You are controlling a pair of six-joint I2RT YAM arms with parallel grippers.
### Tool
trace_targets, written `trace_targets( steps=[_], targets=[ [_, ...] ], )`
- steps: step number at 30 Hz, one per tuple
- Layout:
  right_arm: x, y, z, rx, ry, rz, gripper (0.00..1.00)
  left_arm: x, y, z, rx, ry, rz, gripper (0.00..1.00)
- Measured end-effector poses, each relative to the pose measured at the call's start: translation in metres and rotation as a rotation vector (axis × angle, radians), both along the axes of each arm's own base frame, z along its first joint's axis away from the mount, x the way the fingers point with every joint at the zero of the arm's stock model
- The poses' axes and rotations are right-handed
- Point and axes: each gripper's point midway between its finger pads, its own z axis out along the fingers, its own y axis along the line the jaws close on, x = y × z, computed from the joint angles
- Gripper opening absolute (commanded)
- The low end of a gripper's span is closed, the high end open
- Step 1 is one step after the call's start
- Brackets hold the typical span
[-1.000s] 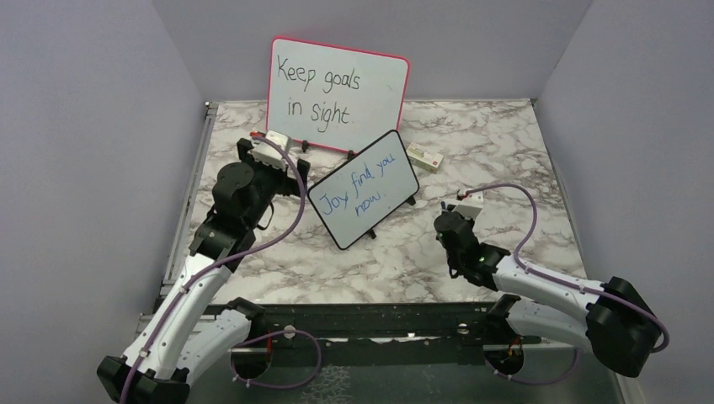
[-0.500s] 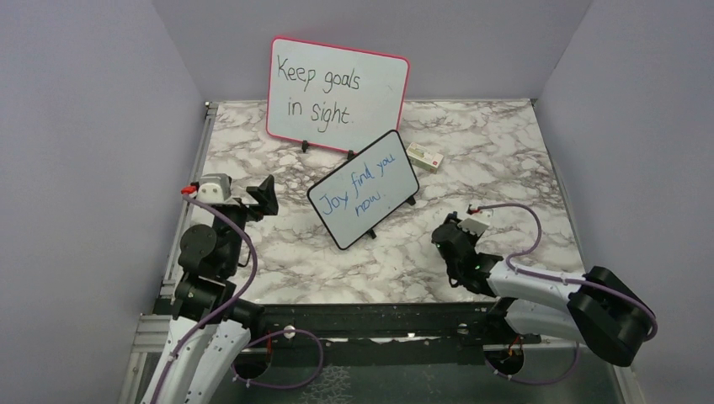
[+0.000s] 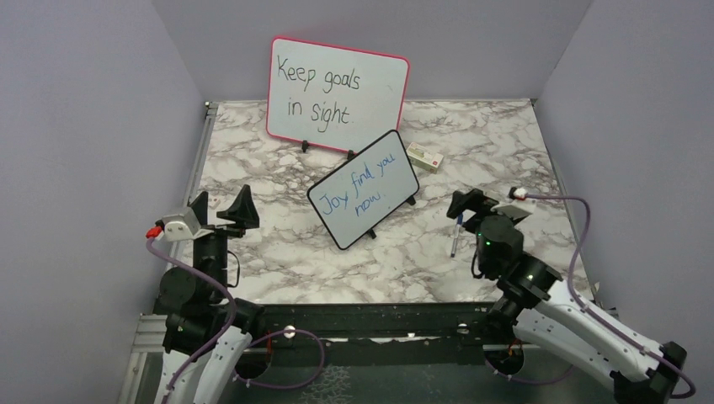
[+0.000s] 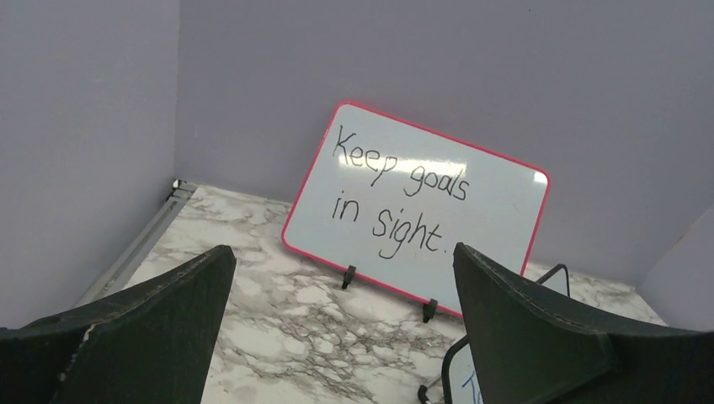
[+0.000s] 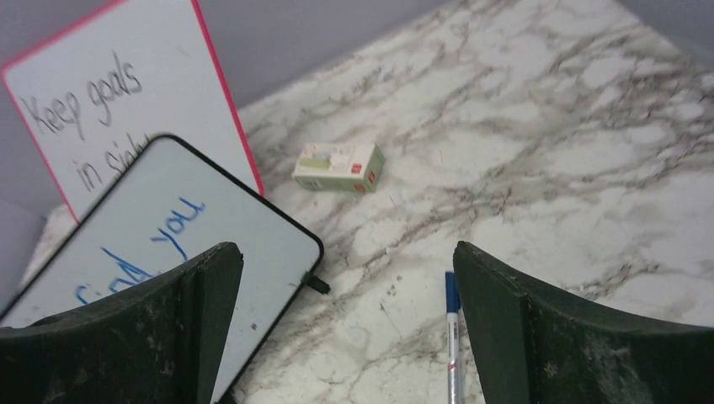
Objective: Write a sentence on the whiteboard
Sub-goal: Reset both arms
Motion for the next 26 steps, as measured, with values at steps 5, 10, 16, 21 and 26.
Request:
trace_targets(
  steps=[5,10,16,21,26],
  targets=[
    [-0.026,-0.037,0.078,-0.007,-0.164,-0.025,1.00,-0.012,0.008,0.008,-0.026,-0.047,0.025,0.99],
    [-0.043,-0.063,0.097,-0.102,-0.217,-0.052,1.00,-0.020,0.011,0.014,-0.045,-0.081,0.025,0.99],
    [-0.047,-0.072,0.078,-0.216,-0.212,-0.065,1.00,-0.019,0.010,0.009,-0.049,-0.081,0.021,0.99],
    [-0.047,-0.074,0.078,-0.262,-0.215,-0.070,1.00,-0.015,0.008,0.003,-0.044,-0.069,0.013,0.99],
    [-0.047,-0.075,0.079,-0.280,-0.216,-0.072,1.00,-0.016,0.008,0.005,-0.055,-0.082,0.011,0.99]
  ],
)
